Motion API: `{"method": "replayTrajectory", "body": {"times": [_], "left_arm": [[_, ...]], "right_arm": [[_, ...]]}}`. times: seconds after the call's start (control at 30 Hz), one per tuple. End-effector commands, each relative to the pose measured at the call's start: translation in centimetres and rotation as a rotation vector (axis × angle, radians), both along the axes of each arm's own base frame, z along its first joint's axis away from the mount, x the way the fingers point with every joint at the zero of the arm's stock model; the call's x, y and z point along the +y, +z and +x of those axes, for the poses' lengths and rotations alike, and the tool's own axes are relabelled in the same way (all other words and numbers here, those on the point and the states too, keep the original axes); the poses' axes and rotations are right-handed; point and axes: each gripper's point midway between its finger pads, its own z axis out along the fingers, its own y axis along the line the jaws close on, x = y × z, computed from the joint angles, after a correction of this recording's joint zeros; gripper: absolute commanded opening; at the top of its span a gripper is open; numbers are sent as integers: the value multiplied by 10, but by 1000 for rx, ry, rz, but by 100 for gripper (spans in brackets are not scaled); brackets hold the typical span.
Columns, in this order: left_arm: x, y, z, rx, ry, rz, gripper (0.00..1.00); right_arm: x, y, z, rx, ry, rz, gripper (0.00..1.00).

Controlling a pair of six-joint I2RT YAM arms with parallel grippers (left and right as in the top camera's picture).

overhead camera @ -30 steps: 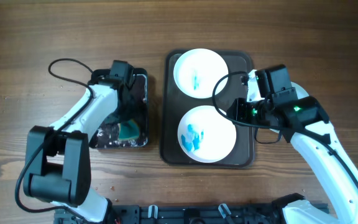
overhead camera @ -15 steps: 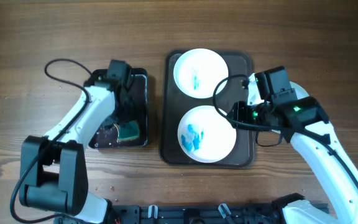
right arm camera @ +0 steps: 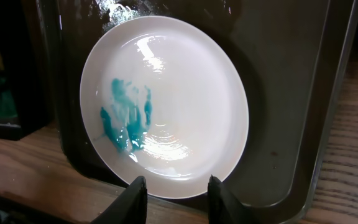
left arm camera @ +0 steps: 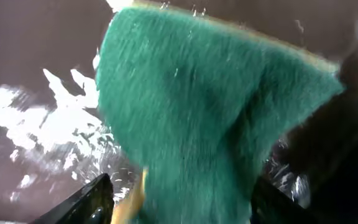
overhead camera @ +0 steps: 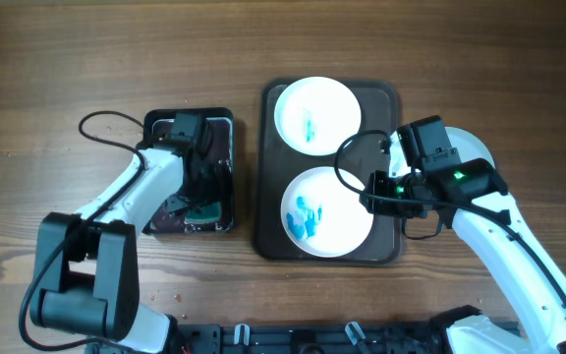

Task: Clean dirty plates on tray and stack at the side
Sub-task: 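Grasp the green sponge in the small tray with the left gripper and lift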

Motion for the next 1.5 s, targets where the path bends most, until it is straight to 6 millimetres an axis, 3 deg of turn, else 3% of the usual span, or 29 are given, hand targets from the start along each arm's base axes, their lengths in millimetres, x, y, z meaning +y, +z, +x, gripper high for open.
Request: {"method": "replayTrajectory", "body": {"times": [0.0,0.07,0.2,0.53,0.67,0.73,0.83,0.97,1.07,1.3,1.47], "left_arm": [[-7,28,19,-51,-46,-21,67],[-7,35,21,-49,-45,-20,66],[-6,32,17,-35,-45,-17,55],[-1,-8,-9,-2,-41,-12,49],[-2,-9,-3,-30,-42,-18,27],[-3,-7,0,-38,-42,-19,31],[-3,0,1,-27,-43,-16,54],[-3,16,9,-29,-52,-5,62],[-4,22,13,-38,-68,-6,62],[-3,20,12,-32,-68,-5,49],[-2,7,4,-17,-68,-3,42]], "right_arm": [[1,-2,-1,12,-6,4,33],[1,-2,-1,13,-6,4,33],[1,-2,-1,13,-6,4,32],[1,-2,-1,11,-6,4,32],[2,-2,0,9,-6,5,32],[2,-2,0,10,-7,5,33],[2,-2,-1,12,-8,5,32],[1,-2,-1,13,-7,4,32],[1,-2,-1,13,-7,4,33],[2,-2,-1,11,-8,5,33],[2,-2,-1,11,-8,5,33]]}}
